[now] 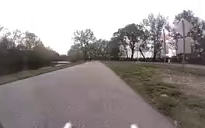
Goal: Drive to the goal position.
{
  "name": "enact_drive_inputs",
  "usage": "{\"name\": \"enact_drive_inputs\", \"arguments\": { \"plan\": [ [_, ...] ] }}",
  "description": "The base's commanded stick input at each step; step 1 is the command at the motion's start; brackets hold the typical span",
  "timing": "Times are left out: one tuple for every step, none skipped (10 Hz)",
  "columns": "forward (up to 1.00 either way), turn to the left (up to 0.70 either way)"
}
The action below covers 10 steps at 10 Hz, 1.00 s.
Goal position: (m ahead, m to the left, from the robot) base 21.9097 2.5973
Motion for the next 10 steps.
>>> {"name": "enact_drive_inputs", "arguments": {
  "plan": [
    [1.00,0.00],
    [1.00,0.00],
    [1.00,0.00],
    [1.00,0.00],
    [1.00,0.00],
    [1.00,0.00],
    [1.00,0.00],
    [1.00,0.17],
    [1.00,0.40],
    [1.00,0.40]
  ]
}}
